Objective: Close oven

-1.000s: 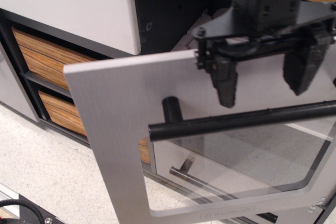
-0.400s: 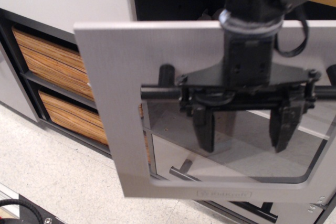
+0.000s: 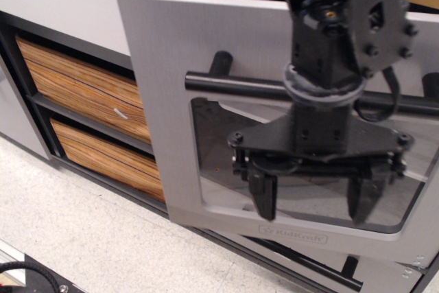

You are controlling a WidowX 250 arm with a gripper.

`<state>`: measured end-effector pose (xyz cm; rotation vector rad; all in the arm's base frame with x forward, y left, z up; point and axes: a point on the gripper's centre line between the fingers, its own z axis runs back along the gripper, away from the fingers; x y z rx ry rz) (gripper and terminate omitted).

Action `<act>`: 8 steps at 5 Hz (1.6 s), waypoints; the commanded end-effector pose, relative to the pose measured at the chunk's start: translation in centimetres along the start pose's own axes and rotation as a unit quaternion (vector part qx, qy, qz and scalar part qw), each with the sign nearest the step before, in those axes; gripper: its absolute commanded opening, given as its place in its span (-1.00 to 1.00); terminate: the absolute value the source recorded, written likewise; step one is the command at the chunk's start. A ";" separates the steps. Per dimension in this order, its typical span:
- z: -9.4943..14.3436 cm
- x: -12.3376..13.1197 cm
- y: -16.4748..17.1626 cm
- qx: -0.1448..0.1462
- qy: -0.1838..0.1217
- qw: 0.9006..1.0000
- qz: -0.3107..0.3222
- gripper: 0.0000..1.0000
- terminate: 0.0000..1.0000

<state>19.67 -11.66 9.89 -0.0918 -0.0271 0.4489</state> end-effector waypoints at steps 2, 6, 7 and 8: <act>-1.6 6.8 -0.6 0.001 -0.056 0.997 0.049 1.00 -1.00; -1.0 8.1 -0.2 -0.002 -0.062 0.996 0.063 1.00 -1.00; -1.0 8.1 -0.2 -0.002 -0.062 0.996 0.063 1.00 -1.00; -1.0 8.1 -0.2 -0.002 -0.062 0.996 0.063 1.00 1.00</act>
